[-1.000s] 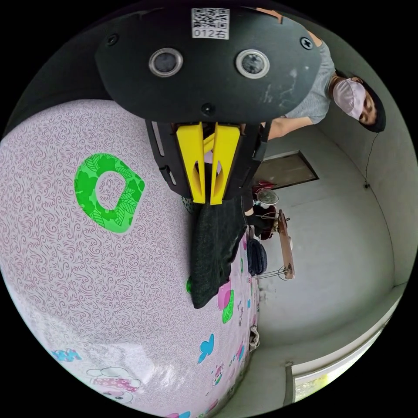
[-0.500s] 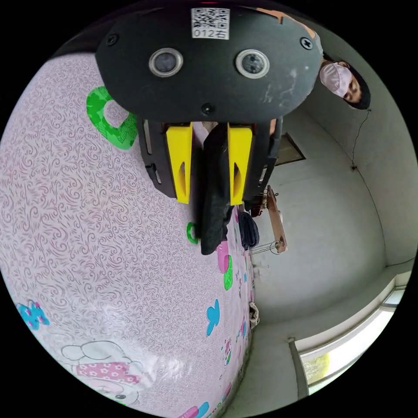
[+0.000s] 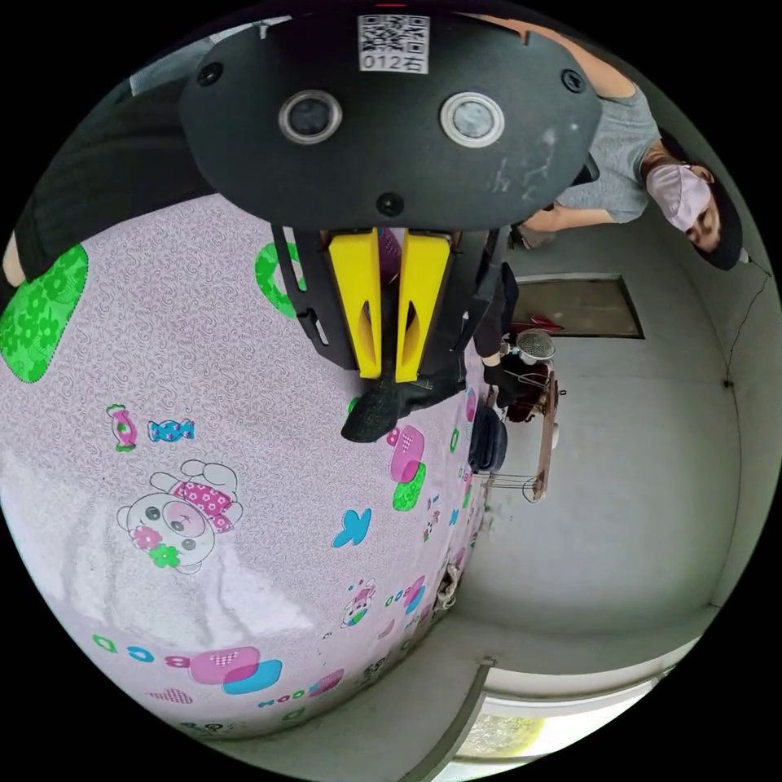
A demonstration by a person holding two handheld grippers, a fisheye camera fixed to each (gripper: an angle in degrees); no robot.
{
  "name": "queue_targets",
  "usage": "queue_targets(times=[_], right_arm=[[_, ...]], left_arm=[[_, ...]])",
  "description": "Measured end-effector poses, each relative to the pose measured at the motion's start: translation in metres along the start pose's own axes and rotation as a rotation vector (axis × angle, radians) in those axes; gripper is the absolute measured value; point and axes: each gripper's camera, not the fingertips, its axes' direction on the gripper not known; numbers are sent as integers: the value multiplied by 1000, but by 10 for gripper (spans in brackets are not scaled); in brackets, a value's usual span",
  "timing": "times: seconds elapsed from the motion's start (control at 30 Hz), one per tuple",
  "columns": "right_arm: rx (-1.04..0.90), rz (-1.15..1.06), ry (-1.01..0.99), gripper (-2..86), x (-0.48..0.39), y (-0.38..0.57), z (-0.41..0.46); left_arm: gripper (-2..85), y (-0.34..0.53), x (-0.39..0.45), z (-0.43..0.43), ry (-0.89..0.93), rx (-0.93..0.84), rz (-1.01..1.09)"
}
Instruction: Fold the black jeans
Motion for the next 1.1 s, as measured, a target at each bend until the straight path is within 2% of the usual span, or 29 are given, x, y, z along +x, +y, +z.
queue_targets(times=[0.13, 0.3, 0.53, 0.67, 0.9, 1.1], right_arm=[[82, -41, 43, 6, -29, 29, -23], [121, -107, 86, 6, -73, 45, -4], [48, -231, 174, 7, -130, 40, 105], [-8, -280, 242, 7, -149, 35, 182], [-55, -265, 391, 8, -140, 32, 281], [-91, -233, 455, 8, -124, 33, 331]], left_arm=[[12, -8, -18, -27, 76, 81, -72], [13, 9, -76, -62, 145, 162, -207], [15, 89, -187, -74, 222, 184, -534], [17, 142, -241, -75, 157, 159, -676], [18, 226, -322, -32, 293, 63, -1045], [25, 260, -348, -15, 371, 45, -1164]])
